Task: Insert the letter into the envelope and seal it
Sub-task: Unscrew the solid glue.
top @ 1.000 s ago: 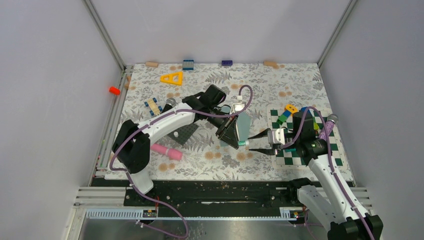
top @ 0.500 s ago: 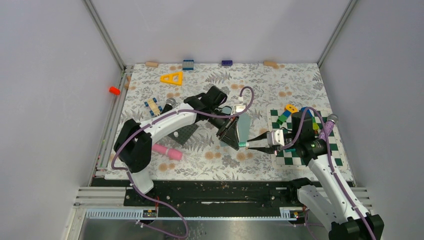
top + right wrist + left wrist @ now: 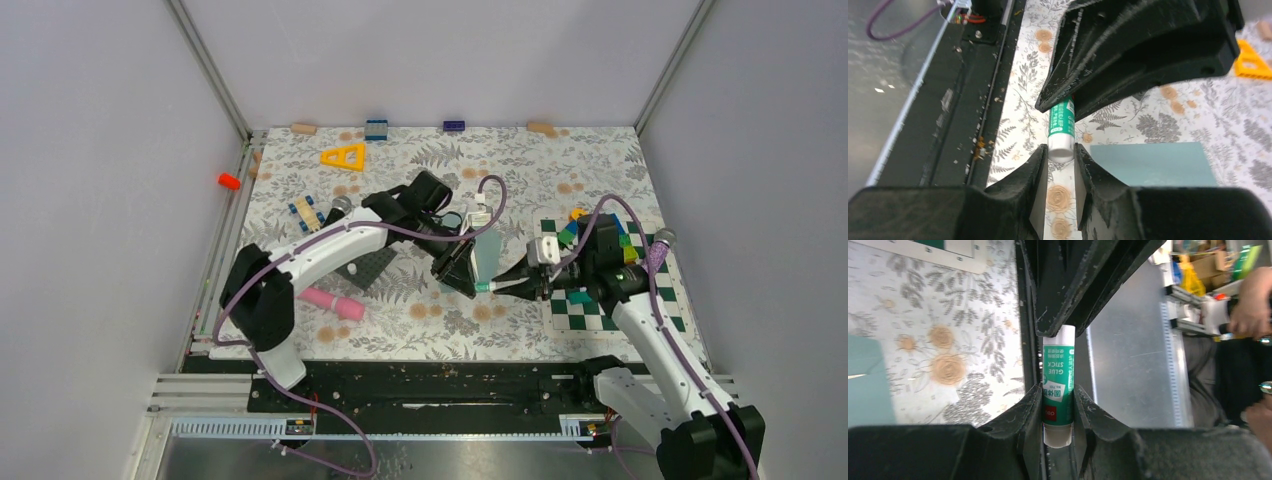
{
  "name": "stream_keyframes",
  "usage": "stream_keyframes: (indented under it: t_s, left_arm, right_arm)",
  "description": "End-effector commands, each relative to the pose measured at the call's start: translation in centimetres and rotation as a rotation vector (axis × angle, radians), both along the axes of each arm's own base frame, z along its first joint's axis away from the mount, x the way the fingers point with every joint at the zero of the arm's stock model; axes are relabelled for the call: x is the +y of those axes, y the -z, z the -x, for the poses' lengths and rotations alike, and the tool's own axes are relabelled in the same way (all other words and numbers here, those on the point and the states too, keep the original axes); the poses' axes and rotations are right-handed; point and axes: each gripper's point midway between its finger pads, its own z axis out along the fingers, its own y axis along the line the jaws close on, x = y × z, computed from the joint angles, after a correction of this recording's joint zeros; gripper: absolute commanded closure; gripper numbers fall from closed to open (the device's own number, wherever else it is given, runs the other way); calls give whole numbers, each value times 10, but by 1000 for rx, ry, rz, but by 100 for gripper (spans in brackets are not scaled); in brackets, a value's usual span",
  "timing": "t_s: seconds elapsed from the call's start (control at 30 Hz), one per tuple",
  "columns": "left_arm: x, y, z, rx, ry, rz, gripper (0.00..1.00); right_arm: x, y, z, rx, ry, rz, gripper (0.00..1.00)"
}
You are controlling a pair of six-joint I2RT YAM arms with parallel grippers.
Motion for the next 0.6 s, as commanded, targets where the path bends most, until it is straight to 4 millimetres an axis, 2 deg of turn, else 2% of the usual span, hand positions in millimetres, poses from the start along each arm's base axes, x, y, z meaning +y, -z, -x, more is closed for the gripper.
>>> stream_keyframes:
  t_s: [0.0,0.17,0.27,0.4,0.47,0.57]
  left_arm:
    - [4,-42,-27,-330,-101,59,89]
    - [5,-48,-41,-450,-195,43,89]
    - [5,-48,-45,-499,-228,35,90]
    - [5,-48,-47,-524,-240,31,90]
    - [5,-49,-47,-526,-242,32,90]
    - [5,-50,-44,-516,-231,40,91]
  right_arm:
    - [6,-27,2,260,25,-14,87]
    - [12,-44,-7,580,70,-10,87]
    - [18,-54,-24,834,155,0,81]
    - [24,-65,-35,1160,104,2,69]
    - [22,-68,-42,1172,92,-9,60]
    - [17,-66,-44,1024,117,-28,49]
